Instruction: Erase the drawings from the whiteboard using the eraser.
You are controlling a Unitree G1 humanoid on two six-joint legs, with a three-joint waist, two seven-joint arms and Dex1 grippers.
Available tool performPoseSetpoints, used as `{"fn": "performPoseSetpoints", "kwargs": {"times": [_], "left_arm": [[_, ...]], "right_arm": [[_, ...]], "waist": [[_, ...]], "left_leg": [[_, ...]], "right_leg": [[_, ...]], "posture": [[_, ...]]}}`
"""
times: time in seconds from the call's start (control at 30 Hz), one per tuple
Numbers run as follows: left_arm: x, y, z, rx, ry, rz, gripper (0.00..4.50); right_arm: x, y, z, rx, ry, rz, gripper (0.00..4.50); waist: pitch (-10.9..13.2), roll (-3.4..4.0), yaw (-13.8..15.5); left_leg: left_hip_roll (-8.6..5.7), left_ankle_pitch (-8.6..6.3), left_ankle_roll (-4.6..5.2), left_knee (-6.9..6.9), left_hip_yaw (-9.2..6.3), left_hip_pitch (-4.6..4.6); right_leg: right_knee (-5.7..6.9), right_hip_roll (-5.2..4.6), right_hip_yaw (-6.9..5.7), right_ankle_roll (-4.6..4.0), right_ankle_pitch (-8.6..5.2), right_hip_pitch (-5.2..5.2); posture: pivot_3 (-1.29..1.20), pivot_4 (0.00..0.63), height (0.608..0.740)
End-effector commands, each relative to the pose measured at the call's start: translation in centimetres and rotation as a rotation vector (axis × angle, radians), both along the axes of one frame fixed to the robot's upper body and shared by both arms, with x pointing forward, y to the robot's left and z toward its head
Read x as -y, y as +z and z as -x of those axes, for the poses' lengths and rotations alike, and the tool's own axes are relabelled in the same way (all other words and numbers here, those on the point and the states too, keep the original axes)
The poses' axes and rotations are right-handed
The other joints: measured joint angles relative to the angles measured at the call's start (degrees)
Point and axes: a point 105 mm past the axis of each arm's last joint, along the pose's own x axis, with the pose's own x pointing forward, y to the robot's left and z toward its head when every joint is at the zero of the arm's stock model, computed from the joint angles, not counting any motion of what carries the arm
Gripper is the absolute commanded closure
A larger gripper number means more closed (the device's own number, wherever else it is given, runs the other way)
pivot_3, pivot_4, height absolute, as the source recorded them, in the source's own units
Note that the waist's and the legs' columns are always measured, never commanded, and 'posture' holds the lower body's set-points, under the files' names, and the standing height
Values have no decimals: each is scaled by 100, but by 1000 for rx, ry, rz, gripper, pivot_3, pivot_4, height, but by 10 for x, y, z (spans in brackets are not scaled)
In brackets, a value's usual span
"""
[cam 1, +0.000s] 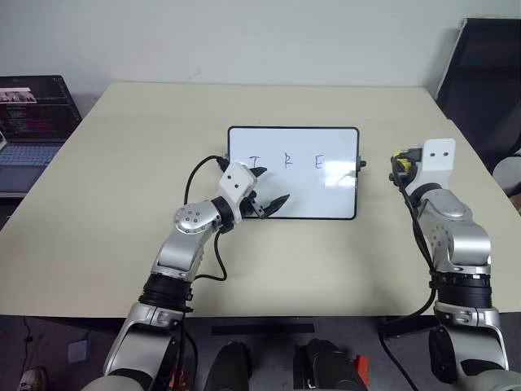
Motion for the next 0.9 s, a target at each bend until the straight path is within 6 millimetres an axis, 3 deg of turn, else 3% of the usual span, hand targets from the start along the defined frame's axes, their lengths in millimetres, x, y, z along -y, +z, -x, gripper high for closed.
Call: {"fn": "performPoseSetpoints", "kwargs": {"times": [0.03, 0.4, 0.9], "left_arm": [[5, 11, 1, 47, 11, 13, 0], [6, 15, 0, 56, 12, 22, 0], [3, 19, -1, 62, 23, 27, 0]], "right_arm": [[-27, 34, -4, 138, 99, 42, 3433], [-89, 39, -21, 164, 290, 68, 3433], [-105, 23, -34, 88, 333, 114, 3433]], "waist": [[0, 0, -1], [0, 0, 11], [0, 0, 8]], "left_leg": [[0, 0, 0, 0, -1, 0], [2, 0, 0, 0, -1, -1], [4, 0, 0, -1, -7, -2]], "right_leg": [[0, 0, -1, 0, 0, 0], [1, -4, -6, -2, 1, 0], [3, -13, -10, -2, 1, 0]], "posture": [[0, 150, 740], [0, 150, 740], [0, 150, 740]]}}
